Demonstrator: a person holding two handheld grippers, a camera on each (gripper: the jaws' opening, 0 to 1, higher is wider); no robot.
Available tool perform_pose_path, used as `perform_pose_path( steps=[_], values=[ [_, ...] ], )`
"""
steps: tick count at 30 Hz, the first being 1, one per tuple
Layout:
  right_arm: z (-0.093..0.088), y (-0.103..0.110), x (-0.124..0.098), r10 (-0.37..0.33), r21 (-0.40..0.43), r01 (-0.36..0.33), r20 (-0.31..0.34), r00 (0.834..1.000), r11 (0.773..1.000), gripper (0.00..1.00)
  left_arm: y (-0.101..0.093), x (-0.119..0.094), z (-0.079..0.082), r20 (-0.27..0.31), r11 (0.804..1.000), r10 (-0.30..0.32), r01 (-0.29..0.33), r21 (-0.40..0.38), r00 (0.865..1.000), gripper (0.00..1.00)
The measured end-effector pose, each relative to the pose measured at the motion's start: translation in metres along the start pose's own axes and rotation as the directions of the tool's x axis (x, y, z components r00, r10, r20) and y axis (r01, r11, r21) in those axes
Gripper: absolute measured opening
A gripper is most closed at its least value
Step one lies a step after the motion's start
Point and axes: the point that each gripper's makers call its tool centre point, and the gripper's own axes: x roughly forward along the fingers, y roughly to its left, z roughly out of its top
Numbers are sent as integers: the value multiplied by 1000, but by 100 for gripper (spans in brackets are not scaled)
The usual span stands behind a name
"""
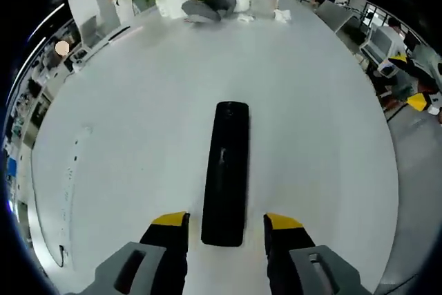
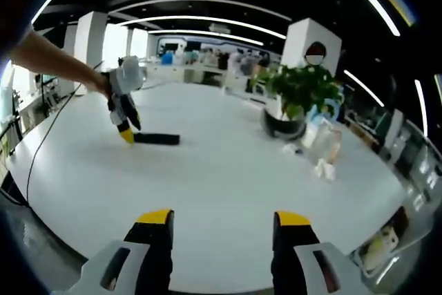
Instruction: Press the specified remote control buttons in sequence, fully releasing each button before pressing the next.
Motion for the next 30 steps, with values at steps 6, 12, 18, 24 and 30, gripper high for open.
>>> perform_pose_path(
  steps=[6, 12, 18, 24, 30],
  values=[
    [0, 3, 0, 13, -3, -13, -2, 1000, 1000, 53, 0, -4, 0, -18, 1000, -4, 5, 5, 1000, 43],
    [0, 1, -1, 7, 3, -7, 0, 1000, 1000, 52, 1, -5, 0, -32, 1000, -5, 5, 2, 999, 43],
    [-1, 3, -1, 16, -3, -16, -3, 1000, 1000, 51, 1, -5, -1, -19, 1000, -7, 7, -1, 1000, 42],
    [-7, -2, 2, 19, -12, -19, -23, 1000, 1000, 50, 5, -4, 0, -31, 1000, 5, -5, -15, 1000, 29],
    [-7, -5, 1, 18, 4, -18, -16, 1000, 1000, 48, 7, -5, 0, -83, 1000, 14, -15, -12, 996, 24]
  ],
)
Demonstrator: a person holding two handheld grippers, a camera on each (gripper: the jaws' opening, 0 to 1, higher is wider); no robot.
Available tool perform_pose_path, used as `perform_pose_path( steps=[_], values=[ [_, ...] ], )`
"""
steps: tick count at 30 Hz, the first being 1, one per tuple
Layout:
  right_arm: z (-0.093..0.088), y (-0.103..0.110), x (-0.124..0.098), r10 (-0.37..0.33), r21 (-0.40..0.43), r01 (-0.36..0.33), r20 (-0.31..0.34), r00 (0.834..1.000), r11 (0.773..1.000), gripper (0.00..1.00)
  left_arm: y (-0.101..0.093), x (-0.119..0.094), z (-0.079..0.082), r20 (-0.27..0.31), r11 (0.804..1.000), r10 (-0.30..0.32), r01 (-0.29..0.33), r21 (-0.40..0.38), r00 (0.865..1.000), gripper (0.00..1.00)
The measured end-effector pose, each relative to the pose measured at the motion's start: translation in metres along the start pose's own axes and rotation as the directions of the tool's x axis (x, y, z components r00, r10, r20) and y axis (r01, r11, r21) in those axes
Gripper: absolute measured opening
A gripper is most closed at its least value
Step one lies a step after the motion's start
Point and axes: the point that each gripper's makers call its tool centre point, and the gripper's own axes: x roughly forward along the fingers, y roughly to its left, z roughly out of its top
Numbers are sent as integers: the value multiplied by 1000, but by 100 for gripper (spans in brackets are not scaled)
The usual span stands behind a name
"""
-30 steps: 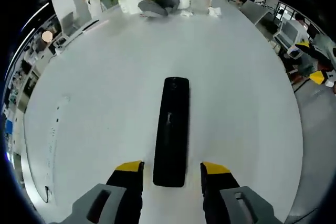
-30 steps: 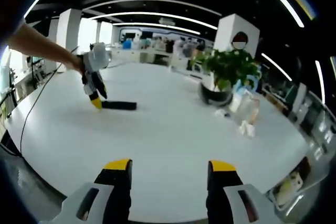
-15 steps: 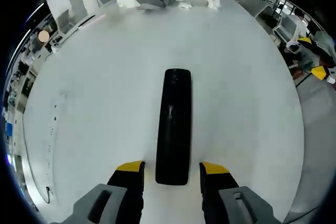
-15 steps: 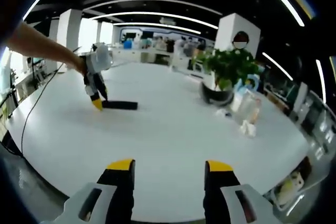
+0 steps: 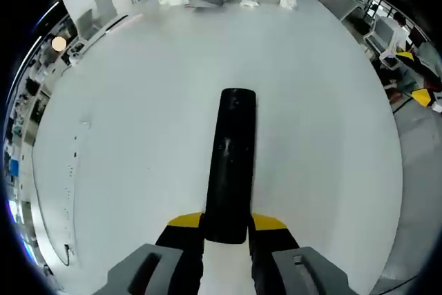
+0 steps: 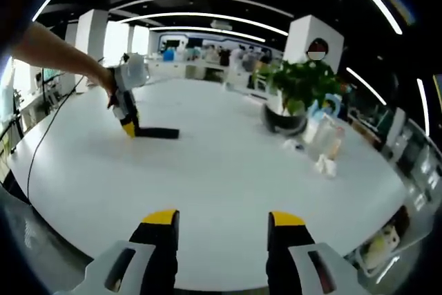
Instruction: Press the specified remote control buttons in sequence, fully releasing each button before pressing the next.
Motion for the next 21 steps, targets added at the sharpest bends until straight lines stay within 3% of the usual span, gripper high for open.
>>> perform_pose_path(
  steps=[8, 13, 17, 21],
  values=[
    [5, 3, -2, 28, 21, -29, 33, 999, 999, 45, 0, 1, 0, -52, 998, 23, -26, -55, 998, 23],
    [6, 5, -2, 45, 21, -46, 41, 998, 999, 43, -4, 2, -2, -80, 989, 46, -56, -135, 996, 23],
    [7, 3, -3, 41, 31, -43, 55, 998, 999, 44, -14, 1, -3, -85, 981, 57, -72, -179, 995, 23],
    [7, 6, -2, 54, 22, -55, 48, 997, 998, 43, -31, 1, -3, -90, 982, 54, -69, -174, 995, 23]
  ],
)
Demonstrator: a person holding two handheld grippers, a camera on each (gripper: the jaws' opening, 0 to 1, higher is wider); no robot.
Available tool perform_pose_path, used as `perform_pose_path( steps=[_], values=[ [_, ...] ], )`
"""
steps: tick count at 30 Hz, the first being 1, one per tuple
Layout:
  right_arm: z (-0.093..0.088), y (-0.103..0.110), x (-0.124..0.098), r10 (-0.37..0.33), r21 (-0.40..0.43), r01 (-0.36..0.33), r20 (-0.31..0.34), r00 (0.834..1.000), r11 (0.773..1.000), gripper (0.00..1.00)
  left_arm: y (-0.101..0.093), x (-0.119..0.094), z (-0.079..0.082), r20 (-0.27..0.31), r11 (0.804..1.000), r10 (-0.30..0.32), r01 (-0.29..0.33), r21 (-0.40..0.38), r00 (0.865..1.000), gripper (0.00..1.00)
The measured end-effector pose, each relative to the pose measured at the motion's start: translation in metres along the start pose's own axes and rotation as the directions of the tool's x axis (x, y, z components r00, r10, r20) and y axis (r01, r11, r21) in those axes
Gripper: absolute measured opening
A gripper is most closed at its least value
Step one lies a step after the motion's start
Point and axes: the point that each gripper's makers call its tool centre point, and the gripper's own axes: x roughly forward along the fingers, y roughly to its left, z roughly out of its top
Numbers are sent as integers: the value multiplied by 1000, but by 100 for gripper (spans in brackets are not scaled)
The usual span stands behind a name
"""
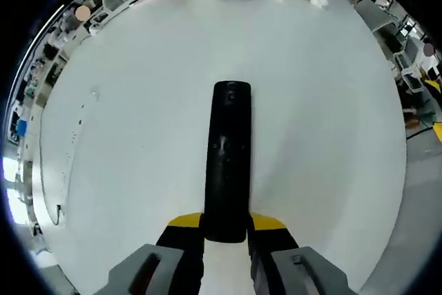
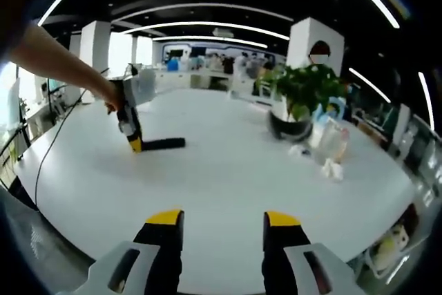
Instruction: Press the specified remote control buttons in sequence, fully releasing each button before pressing the next.
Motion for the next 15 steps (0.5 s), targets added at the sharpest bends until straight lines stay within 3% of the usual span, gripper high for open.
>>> perform_pose_path(
  steps=[3, 10, 15],
  values=[
    [0, 2, 0, 8, -2, -8, -5, 1000, 1000, 43, -9, -1, -4, -5, 999, -4, 5, 35, 1000, 23],
    [-4, 5, 2, 18, -22, -19, -25, 1000, 1000, 43, -21, -1, -10, -5, 1000, -9, 9, 29, 1000, 23],
    [-4, 6, 2, 23, -23, -23, -24, 999, 999, 43, -31, -1, -14, -38, 999, -8, 10, 40, 999, 23]
  ],
)
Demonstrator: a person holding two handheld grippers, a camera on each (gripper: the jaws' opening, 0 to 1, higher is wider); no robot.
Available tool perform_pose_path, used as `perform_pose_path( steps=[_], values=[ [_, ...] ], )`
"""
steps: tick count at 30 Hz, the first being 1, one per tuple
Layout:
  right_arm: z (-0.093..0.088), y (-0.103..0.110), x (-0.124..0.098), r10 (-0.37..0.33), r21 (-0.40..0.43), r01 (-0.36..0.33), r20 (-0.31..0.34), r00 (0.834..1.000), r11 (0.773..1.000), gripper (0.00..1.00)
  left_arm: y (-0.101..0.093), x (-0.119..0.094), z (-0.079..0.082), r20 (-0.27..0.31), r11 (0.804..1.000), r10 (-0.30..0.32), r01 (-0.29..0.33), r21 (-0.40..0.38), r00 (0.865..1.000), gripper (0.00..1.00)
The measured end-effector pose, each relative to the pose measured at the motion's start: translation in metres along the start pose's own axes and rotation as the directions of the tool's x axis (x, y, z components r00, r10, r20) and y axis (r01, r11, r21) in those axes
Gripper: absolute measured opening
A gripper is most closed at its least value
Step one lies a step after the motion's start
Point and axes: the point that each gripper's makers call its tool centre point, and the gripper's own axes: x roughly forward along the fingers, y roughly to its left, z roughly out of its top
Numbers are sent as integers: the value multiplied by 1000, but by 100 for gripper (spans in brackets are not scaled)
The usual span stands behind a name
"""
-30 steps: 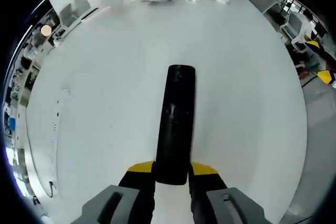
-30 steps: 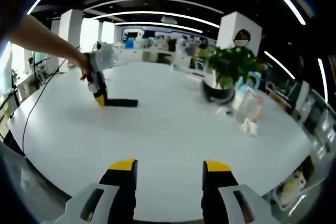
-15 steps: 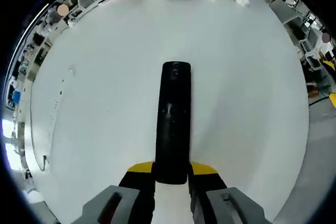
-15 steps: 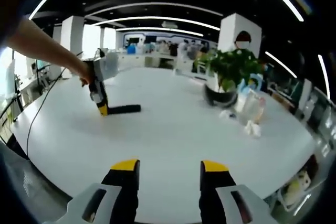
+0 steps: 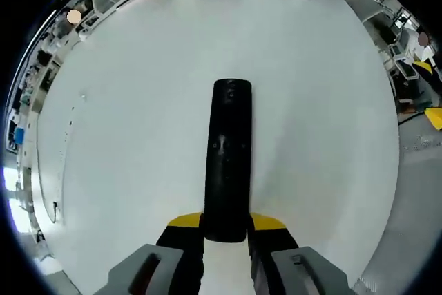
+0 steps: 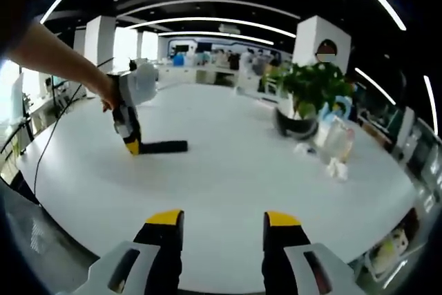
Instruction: Press the specified remote control buttons in sequence, fully releasing each button before pressing the next.
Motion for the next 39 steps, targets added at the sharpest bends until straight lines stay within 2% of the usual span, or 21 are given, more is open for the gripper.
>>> perform_pose_path(
  steps=[4, 8, 12, 16, 23, 29, 31, 33, 39],
  values=[
    [1, 0, 0, 1, 9, -1, 8, 1000, 1000, 42, -7, -1, -2, -16, 1000, 2, -2, 4, 1000, 23],
    [7, -1, -3, 7, 32, -8, 37, 999, 999, 42, -14, -1, -7, -6, 1000, -1, 1, 19, 1000, 23],
    [8, 6, -1, 54, 64, -57, 41, 998, 996, 42, -22, -1, -10, 4, 1000, 0, -1, 12, 1000, 23],
    [14, 9, -5, 76, 75, -82, 77, 994, 994, 41, -27, -2, -12, 8, 1000, 2, -2, 2, 1000, 23],
    [13, 19, -5, 129, 78, -135, 75, 989, 988, 36, -38, -2, -16, 11, 1000, 2, -2, 7, 1000, 23],
    [12, 23, -6, 164, 77, -168, 63, 985, 983, 29, -47, -3, -19, 36, 1000, 0, -1, 3, 999, 23],
    [15, 23, -7, 164, 71, -169, 78, 983, 983, 30, -50, -3, -20, 39, 1000, 0, -1, 6, 999, 23],
    [22, 22, -10, 165, 77, -175, 124, 978, 981, 31, -54, -4, -21, 42, 1000, 0, 0, 13, 999, 23],
    [17, 24, -6, 164, 80, -171, 85, 983, 982, 31, -63, -5, -24, 47, 1000, 4, -4, 5, 999, 23]
  ],
)
